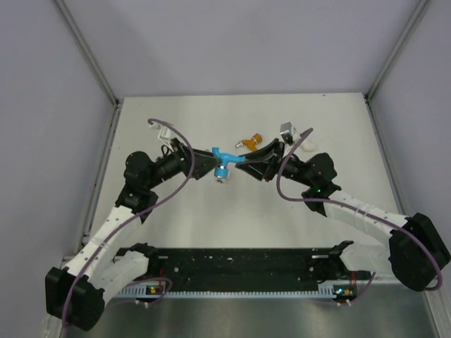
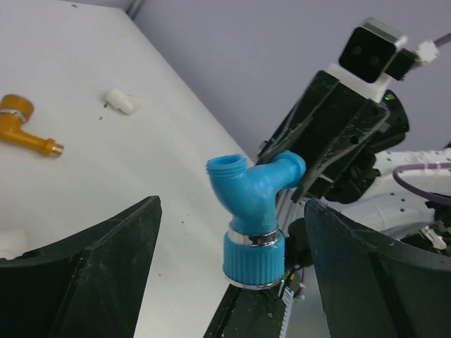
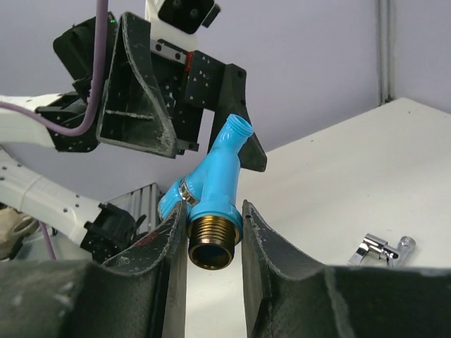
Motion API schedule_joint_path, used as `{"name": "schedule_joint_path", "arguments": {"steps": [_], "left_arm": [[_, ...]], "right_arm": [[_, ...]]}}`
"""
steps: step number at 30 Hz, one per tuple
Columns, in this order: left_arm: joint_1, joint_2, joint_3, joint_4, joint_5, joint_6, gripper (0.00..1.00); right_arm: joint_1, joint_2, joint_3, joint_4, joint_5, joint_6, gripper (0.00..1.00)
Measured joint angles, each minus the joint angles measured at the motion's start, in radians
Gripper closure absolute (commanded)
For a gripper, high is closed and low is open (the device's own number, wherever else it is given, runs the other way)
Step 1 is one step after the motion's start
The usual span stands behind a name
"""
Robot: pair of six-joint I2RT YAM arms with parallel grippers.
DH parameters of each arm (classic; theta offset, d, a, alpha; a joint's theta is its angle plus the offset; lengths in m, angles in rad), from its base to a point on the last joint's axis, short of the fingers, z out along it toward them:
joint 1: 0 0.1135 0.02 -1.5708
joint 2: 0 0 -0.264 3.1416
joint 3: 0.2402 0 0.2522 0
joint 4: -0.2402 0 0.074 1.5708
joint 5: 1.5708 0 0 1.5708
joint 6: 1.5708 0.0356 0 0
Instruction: Install the water faucets
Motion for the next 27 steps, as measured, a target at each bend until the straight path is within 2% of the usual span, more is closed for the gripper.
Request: {"name": "schedule_joint_path", "arguments": {"steps": [7, 14, 21, 27], "left_arm": [[-0.004, 0.007, 0.0, 0.134, 0.175, -0.07, 0.19], [-0.033, 0.084, 0.009, 0.222, 0.275, -0.121, 0.35], [-0.047, 0.09, 0.011, 0.269, 0.308, -0.149, 0.36], [-0.114, 0.107, 0.044, 0.252, 0.343, -0.133, 0.4]], "right_arm": [[-0.002, -0.015, -0.003, 0.037, -0.09, -0.015, 1.0], [-0.002, -0.005, -0.003, 0.129, -0.18, 0.015, 1.0], [-0.002, 0.018, -0.003, 0.157, -0.23, 0.037, 1.0], [-0.002, 0.026, -0.003, 0.156, -0.243, 0.036, 1.0]]}}
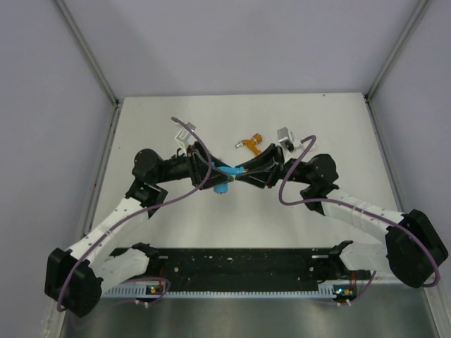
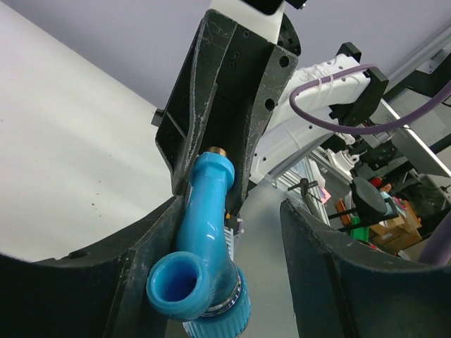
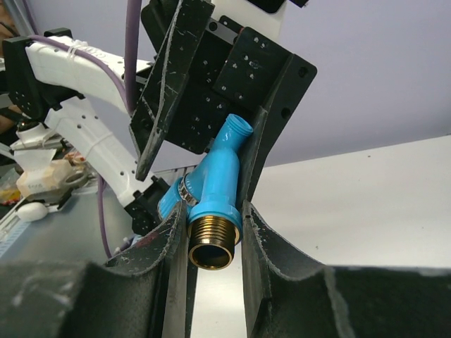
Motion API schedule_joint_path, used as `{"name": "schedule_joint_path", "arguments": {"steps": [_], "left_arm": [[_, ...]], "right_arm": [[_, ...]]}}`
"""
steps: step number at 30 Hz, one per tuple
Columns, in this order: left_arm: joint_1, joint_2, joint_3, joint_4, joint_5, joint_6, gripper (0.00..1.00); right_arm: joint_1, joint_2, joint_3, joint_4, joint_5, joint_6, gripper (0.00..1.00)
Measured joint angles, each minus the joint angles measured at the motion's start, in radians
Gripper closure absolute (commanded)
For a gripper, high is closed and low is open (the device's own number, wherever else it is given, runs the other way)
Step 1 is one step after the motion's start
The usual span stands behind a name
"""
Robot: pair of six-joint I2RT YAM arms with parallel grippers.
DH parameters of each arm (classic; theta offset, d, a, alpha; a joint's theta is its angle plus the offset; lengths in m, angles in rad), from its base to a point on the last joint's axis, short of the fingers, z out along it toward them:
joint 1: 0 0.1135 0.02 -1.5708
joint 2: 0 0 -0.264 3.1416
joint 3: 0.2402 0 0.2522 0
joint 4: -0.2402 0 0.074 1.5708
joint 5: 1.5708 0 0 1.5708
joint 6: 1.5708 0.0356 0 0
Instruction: Install the water faucets
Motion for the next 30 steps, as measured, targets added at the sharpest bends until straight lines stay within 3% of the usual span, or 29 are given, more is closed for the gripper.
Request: {"name": "schedule_joint_path", "arguments": {"steps": [4, 11, 16, 19, 20, 22, 24, 26, 27, 30], "left_arm": [[-0.012, 0.002, 0.002, -0.035, 0.001, 0.018, 0.48], [-0.012, -0.004, 0.002, -0.09, -0.024, 0.055, 0.52], [-0.012, -0.013, 0.002, -0.105, -0.035, 0.063, 0.61], [-0.012, -0.013, 0.002, -0.106, -0.042, 0.064, 0.83], [-0.012, -0.013, 0.002, -0.108, -0.042, 0.061, 0.98], [-0.012, -0.013, 0.002, -0.111, -0.042, 0.061, 1.0], [-0.011, -0.015, 0.003, -0.119, -0.045, 0.07, 1.0], [-0.011, -0.028, 0.004, -0.158, -0.059, 0.096, 1.0], [-0.01, -0.04, 0.005, -0.191, -0.072, 0.121, 1.0], [-0.009, -0.107, 0.02, -0.351, -0.153, 0.227, 1.0]], "right_arm": [[0.0, 0.0, 0.001, -0.001, -0.005, -0.005, 1.0], [0.0, -0.002, 0.001, -0.017, -0.009, -0.027, 1.0], [0.001, -0.002, 0.001, -0.018, -0.016, -0.034, 1.0], [0.001, -0.002, 0.001, -0.017, -0.023, -0.037, 1.0], [0.001, -0.002, 0.001, -0.015, -0.026, -0.04, 1.0], [0.001, -0.002, 0.001, -0.016, -0.032, -0.052, 0.99], [0.001, -0.001, 0.001, -0.021, -0.032, -0.056, 0.62], [0.002, -0.002, 0.001, -0.044, -0.03, -0.068, 0.34], [0.003, -0.003, 0.002, -0.069, -0.019, -0.079, 0.27], [-0.003, -0.009, 0.011, -0.19, 0.033, -0.132, 0.19]]}}
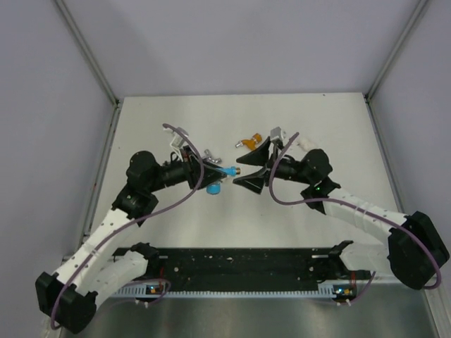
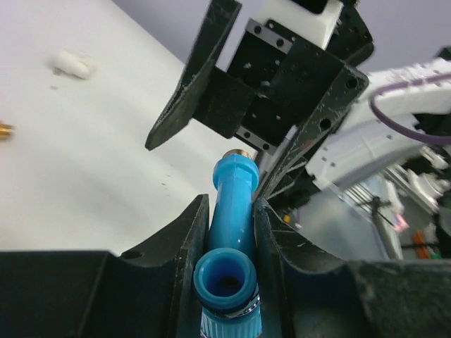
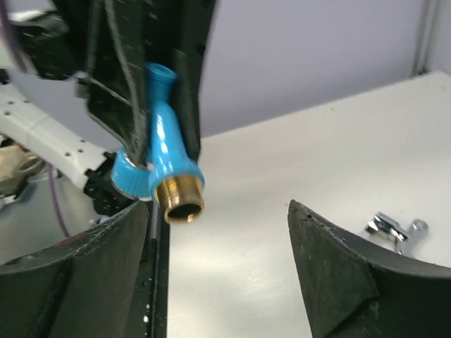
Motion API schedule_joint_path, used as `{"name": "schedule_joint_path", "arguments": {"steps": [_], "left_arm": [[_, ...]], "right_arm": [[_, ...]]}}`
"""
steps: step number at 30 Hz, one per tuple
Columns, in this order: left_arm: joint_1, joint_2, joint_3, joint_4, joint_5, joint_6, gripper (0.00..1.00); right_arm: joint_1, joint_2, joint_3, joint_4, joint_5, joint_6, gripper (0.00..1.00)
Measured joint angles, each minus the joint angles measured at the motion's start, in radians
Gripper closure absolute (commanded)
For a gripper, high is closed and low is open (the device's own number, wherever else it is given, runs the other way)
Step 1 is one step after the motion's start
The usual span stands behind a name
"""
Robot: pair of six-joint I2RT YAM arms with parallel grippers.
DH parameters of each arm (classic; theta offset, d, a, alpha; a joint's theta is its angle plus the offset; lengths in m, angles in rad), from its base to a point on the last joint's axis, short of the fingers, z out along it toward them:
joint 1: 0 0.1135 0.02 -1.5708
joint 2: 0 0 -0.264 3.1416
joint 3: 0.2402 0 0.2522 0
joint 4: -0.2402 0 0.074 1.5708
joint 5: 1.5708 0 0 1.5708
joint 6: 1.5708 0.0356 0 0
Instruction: Install the water faucets
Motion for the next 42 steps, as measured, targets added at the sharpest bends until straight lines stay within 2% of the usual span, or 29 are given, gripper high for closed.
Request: {"name": "schedule_joint_path", "arguments": {"steps": [5, 8, 12, 15, 17, 20, 26, 30, 33, 37, 42], "left_arm": [[0.0, -0.148, 0.063, -0.289, -0.275, 0.182, 1.0], [0.0, -0.224, 0.1, -0.446, -0.461, 0.253, 1.0], [0.0, -0.308, 0.139, -0.619, -0.711, 0.335, 1.0], [0.001, -0.352, 0.148, -0.703, -0.832, 0.389, 1.0], [0.001, -0.359, 0.149, -0.739, -0.886, 0.423, 1.0], [0.006, -0.357, 0.134, -0.756, -0.935, 0.453, 1.0], [0.084, -0.375, 0.072, -0.763, -0.947, 0.472, 1.0], [0.098, -0.405, 0.058, -0.771, -0.964, 0.476, 1.0], [0.099, -0.422, 0.058, -0.77, -0.97, 0.478, 1.0], [0.1, -0.423, 0.056, -0.771, -0.974, 0.479, 1.0], [0.101, -0.423, 0.056, -0.771, -0.97, 0.479, 1.0]], "right_arm": [[-0.001, -0.02, 0.049, -0.262, 0.142, -0.111, 0.14], [-0.001, -0.013, 0.095, -0.412, 0.259, -0.165, 0.03], [0.016, 0.076, 0.18, -0.565, 0.431, -0.222, 0.03], [0.035, 0.187, 0.243, -0.639, 0.514, -0.257, 0.04], [0.042, 0.282, 0.293, -0.681, 0.539, -0.29, 0.09], [0.043, 0.414, 0.377, -0.748, 0.543, -0.352, 0.16], [0.043, 0.667, 0.608, -0.899, 0.476, -0.505, 0.19], [0.044, 0.779, 0.726, -0.972, 0.421, -0.563, 0.26], [0.045, 0.845, 0.784, -1.014, 0.379, -0.575, 0.27], [0.055, 0.85, 0.774, -1.048, 0.33, -0.565, 0.27], [0.112, 0.742, 0.617, -1.073, 0.335, -0.52, 0.26]]}}
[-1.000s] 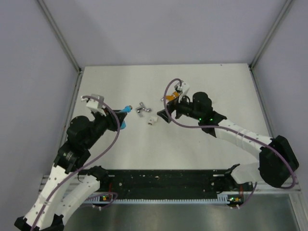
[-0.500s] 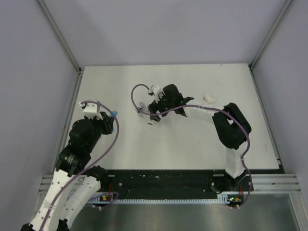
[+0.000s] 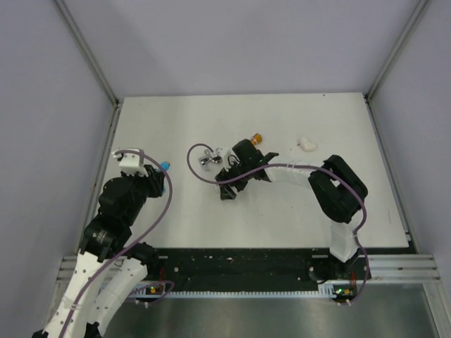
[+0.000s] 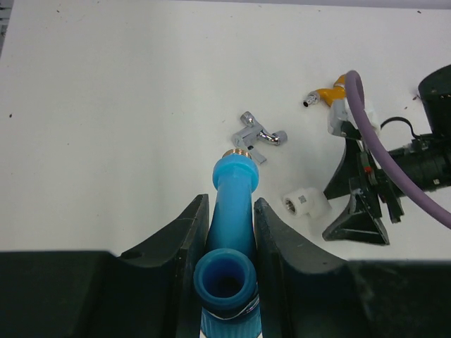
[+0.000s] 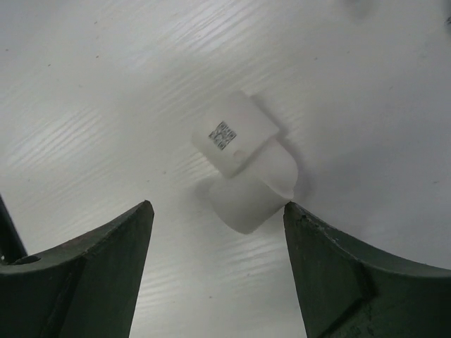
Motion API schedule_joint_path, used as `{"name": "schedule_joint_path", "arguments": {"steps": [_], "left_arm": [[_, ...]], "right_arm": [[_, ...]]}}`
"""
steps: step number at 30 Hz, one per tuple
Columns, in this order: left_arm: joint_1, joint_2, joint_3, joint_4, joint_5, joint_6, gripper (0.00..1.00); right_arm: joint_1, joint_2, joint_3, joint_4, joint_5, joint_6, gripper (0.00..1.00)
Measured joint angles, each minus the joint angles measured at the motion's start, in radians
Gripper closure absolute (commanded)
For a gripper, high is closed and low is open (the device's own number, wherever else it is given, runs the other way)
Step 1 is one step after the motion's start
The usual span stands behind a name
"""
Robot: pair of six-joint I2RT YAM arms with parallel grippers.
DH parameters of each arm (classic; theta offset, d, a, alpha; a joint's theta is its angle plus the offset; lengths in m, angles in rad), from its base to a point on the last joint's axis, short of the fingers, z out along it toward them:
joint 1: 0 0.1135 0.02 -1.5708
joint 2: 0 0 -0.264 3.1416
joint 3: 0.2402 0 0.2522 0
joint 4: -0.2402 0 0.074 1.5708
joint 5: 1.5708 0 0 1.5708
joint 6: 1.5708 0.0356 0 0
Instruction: Install the water faucets
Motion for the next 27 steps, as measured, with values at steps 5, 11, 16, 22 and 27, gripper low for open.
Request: {"name": "schedule_joint_path", "arguments": {"steps": [5, 11, 16, 22, 27], "left_arm": [[0.002, -0.011, 0.0, 0.0, 0.0, 0.0, 1.0], [0.006, -0.02, 0.0, 0.0, -0.003, 0.0, 1.0], [0.008, -0.026, -0.001, -0.001, -0.05, -0.004, 1.0], [0.008, -0.028, -0.001, -0.003, -0.083, -0.008, 1.0], [0.01, -0.03, -0.001, -0.003, -0.09, -0.008, 1.0]], "right_arm": [[0.031, -0.109, -0.073, -0.025, 0.032, 0.047, 0.23], [0.048, -0.142, -0.074, -0.006, 0.211, 0.108, 0.19], [0.112, -0.137, -0.057, -0.018, 0.359, 0.126, 0.19], [0.145, -0.107, -0.022, -0.019, 0.422, 0.128, 0.19], [0.165, -0.063, -0.003, -0.027, 0.451, 0.12, 0.22]]}}
